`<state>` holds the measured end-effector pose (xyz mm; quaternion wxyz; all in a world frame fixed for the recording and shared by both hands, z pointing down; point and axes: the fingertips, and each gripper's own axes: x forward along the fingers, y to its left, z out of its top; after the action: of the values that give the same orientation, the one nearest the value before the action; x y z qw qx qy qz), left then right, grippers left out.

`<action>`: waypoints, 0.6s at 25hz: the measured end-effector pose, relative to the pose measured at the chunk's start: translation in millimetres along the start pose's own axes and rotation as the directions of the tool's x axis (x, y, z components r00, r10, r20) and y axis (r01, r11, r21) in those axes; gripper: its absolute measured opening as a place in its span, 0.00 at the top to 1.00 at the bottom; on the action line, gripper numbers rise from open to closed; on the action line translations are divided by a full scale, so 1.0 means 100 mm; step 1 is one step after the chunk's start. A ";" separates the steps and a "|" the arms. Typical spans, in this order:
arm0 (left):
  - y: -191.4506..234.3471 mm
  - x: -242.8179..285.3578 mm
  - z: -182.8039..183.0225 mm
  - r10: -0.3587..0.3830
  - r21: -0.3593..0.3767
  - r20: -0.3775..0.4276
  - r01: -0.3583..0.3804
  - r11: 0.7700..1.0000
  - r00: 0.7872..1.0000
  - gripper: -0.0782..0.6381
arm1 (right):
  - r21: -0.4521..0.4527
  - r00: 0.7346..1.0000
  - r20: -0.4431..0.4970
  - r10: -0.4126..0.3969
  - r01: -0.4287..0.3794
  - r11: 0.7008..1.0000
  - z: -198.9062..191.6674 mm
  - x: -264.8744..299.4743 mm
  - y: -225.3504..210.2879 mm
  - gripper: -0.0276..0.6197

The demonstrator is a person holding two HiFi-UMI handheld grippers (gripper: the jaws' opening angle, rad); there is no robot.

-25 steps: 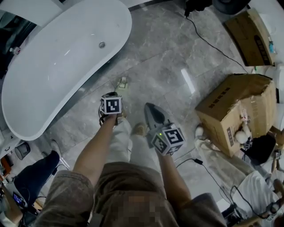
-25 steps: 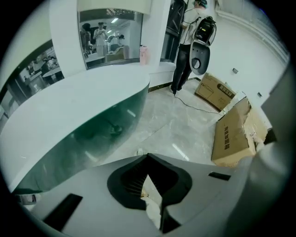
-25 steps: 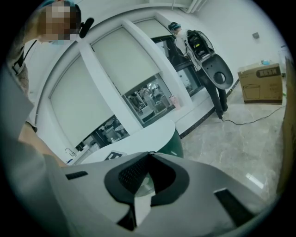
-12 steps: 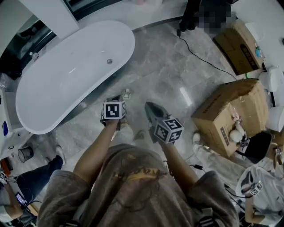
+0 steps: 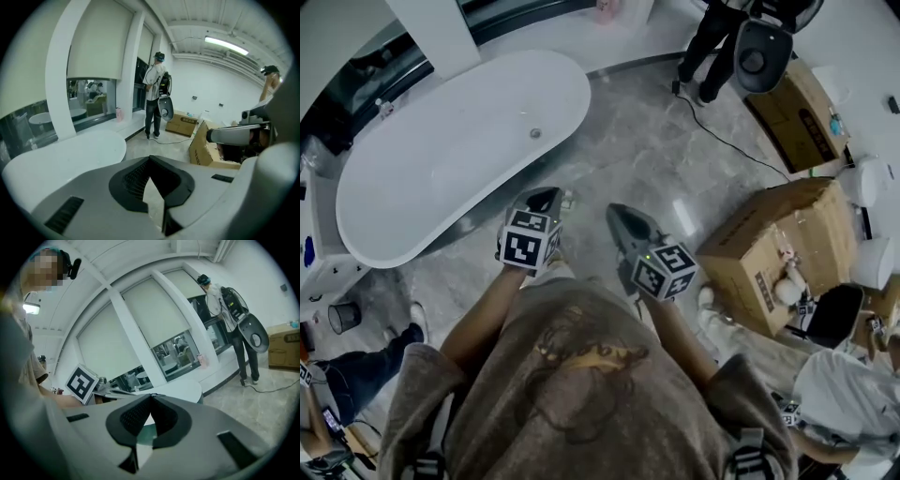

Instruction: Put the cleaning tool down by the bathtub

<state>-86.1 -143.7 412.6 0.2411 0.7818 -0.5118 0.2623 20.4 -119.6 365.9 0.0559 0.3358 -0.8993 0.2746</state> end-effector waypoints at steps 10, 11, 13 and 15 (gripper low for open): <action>-0.26 -0.79 0.60 -0.159 0.103 0.278 0.135 0.985 0.947 0.88 | -0.168 0.993 0.107 0.056 -0.038 0.985 0.55 -0.27 0.40 0.95; -0.25 -0.86 0.63 -0.160 0.111 0.307 0.131 0.985 0.938 0.88 | -0.178 0.991 0.121 0.063 -0.041 0.983 0.59 -0.28 0.43 0.95; -0.24 -0.95 0.69 -0.155 0.120 0.353 0.120 0.986 0.923 0.88 | -0.184 0.987 0.142 0.073 -0.046 0.982 0.66 -0.31 0.45 0.95; -0.23 -1.00 0.73 -0.153 0.115 0.379 0.117 0.986 0.913 0.88 | -0.181 0.985 0.149 0.081 -0.053 0.982 0.68 -0.33 0.47 0.95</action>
<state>-86.3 -114.9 290.4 0.1176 0.8616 -0.4817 0.1087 21.9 -108.0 277.6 0.0055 0.3196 -0.9324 0.1686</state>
